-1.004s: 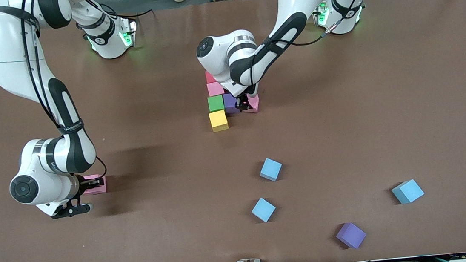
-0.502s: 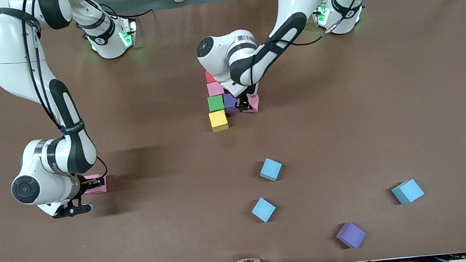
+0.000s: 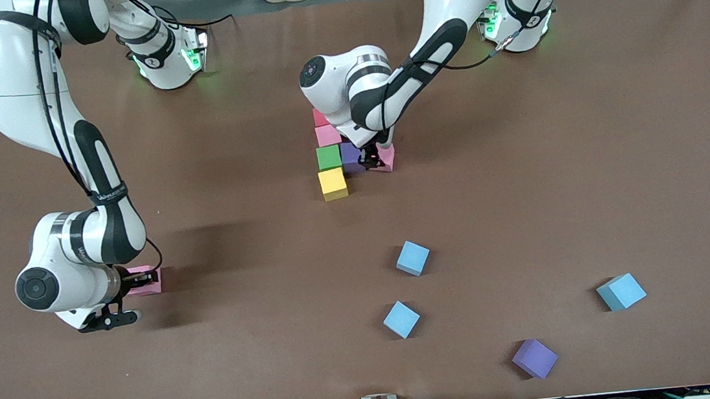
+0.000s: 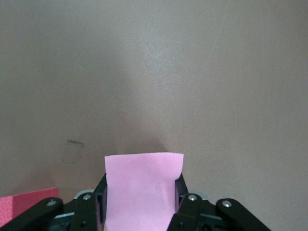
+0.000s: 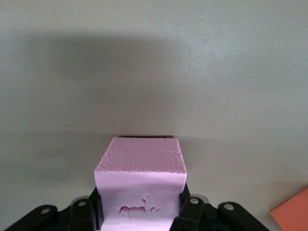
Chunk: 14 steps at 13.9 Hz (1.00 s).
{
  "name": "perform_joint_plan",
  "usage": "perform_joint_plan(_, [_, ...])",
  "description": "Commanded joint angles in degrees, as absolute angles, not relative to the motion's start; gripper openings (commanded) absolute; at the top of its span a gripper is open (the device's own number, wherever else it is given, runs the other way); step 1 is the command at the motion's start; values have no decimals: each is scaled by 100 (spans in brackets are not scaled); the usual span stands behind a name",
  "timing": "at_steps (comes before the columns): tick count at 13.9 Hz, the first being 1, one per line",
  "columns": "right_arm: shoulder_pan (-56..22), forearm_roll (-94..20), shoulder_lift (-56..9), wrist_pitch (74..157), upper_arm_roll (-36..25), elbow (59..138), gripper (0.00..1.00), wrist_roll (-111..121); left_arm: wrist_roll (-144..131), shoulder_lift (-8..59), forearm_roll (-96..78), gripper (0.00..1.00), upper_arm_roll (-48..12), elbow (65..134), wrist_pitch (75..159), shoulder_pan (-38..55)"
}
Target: Arrange 11 blocks into digit 3
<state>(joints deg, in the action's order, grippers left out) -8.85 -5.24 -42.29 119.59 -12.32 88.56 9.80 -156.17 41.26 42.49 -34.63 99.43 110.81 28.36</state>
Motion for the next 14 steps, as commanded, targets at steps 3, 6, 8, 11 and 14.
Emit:
perform_joint_plan(3, [-835,-431,-4096,11909,-1195,8947,28,1028,-20452,4236,4632,1,-3542,9993,11224,3190])
perform_joint_plan(6, [-844,-431,-4096,11909,-1195,8947,28,1028,-20540,4236,4632,1,-3542,9993,11224,3190])
perform_joint_plan(8, [-835,-431,-4096,11909,-1195,8947,28,1028,-20628,4245,4632,1,-3542,9993,11215,3190])
perform_joint_plan(11, [-835,-431,-4096,11909,-1195,8947,28,1028,-20750,4236,4632,1,-3533,9984,11188,3182])
perform_joint_plan(14, [-835,-431,-4096,11909,-1195,8947,28,1028,-20917,4245,4641,1,-3507,9897,11153,3182])
